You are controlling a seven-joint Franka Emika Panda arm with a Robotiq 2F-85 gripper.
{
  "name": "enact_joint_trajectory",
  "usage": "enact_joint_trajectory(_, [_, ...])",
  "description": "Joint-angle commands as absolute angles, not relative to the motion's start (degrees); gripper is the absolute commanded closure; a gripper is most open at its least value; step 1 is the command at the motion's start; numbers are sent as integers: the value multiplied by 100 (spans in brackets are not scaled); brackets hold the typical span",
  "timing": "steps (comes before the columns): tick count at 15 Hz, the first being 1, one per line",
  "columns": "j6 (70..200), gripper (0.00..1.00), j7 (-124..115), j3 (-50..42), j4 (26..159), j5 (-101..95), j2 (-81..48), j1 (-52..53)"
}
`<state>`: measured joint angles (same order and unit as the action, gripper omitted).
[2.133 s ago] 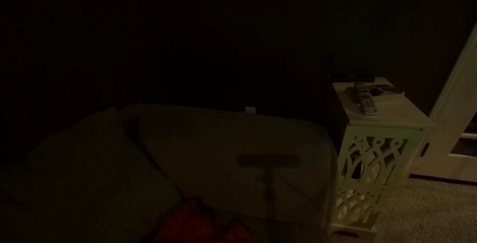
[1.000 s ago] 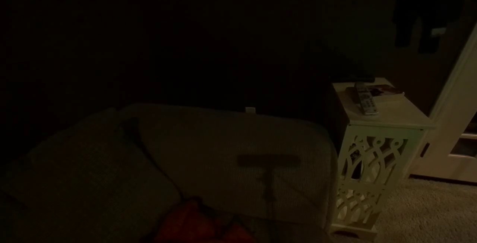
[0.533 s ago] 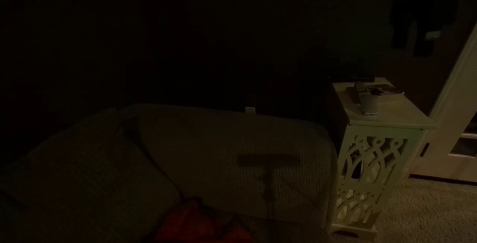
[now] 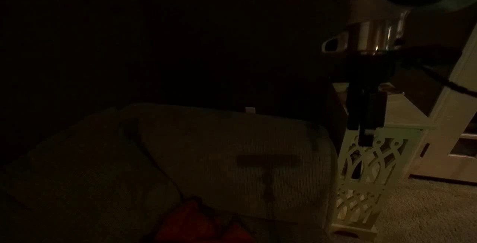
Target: Put the toy on the stand
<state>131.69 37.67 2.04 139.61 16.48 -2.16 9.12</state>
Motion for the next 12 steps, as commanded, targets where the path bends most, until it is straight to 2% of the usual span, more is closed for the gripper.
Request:
enact_joint_trajectory(1, [13604,0,4013,696,13879,1461,-938,944])
enact_joint_trajectory(7, [13682,0,3898,801,13927,1627,-844,689])
enact_joint_trajectory(12, [15568,0,3910,1410,13655,1978,-2016,859])
